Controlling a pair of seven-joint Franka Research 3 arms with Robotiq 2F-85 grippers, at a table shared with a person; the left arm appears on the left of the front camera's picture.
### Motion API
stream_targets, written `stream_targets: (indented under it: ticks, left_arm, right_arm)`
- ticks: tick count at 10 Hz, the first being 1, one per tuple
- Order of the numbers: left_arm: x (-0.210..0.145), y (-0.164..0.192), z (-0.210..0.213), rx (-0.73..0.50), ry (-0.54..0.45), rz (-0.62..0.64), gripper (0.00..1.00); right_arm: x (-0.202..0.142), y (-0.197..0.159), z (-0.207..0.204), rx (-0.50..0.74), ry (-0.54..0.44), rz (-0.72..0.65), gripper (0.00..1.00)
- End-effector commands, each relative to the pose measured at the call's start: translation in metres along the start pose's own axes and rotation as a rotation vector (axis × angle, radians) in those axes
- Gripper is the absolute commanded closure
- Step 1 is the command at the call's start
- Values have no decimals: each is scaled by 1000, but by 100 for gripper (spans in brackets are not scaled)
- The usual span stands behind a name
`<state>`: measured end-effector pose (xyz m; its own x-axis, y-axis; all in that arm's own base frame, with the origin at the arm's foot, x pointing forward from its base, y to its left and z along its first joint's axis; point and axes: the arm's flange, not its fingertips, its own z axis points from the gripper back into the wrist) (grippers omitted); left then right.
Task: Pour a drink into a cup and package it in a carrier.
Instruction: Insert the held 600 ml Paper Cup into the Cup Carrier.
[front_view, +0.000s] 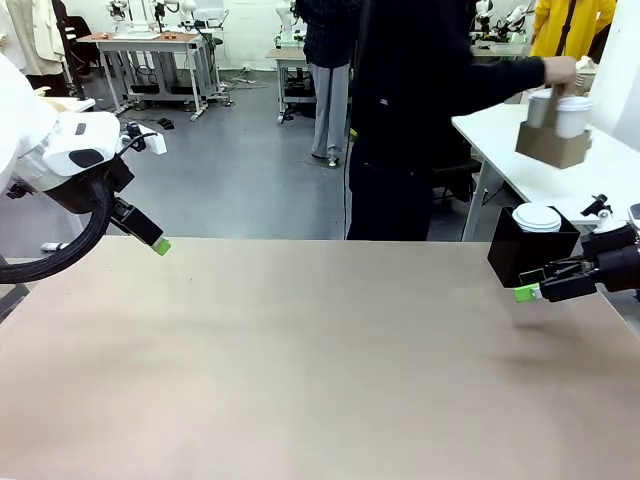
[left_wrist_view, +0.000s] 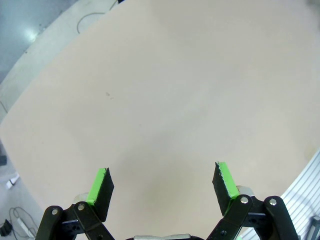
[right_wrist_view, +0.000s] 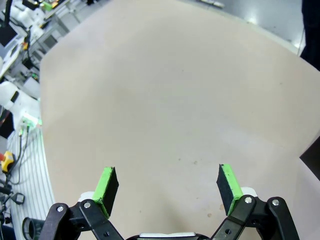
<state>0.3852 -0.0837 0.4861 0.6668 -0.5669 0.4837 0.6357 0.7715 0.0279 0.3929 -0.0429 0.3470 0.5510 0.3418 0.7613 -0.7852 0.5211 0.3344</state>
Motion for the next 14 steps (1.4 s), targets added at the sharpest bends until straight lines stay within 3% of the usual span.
stream_targets:
  ticks: [1,14]
  left_arm:
    - [0,-2,2,7,11,13,0]
    - [0,-2,2,7,11,13,0]
  right_arm:
    - [0,0,1,8,-5,-1,0]
    - [0,0,1,8,-5,-1,0]
